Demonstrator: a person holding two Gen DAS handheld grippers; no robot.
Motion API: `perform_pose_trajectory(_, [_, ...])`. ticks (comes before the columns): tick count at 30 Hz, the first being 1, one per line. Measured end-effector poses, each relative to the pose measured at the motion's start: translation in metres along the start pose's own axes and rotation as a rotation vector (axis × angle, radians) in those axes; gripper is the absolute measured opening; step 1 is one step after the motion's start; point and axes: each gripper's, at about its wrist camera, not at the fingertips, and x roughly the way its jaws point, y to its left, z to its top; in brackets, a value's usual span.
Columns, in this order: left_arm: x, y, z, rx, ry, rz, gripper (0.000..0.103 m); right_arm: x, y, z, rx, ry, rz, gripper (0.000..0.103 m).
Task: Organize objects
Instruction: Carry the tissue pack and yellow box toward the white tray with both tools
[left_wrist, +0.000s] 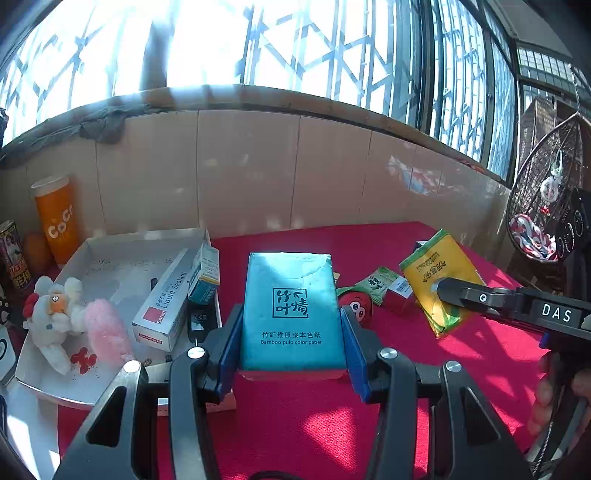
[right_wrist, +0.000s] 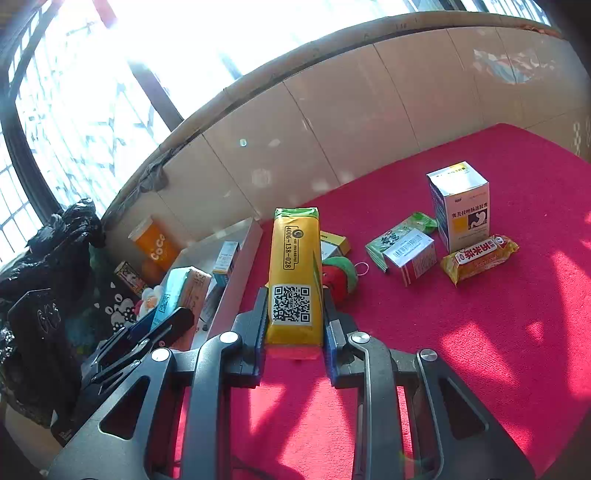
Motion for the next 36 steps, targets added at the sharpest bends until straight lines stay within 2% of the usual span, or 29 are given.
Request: perform_pose_trajectory(36, [-0.033,0.090,-0.002,-0.216,-0.083,0.060,0.050,0.037,0.106,0.026,-0.194,0.021,0.065,0.024])
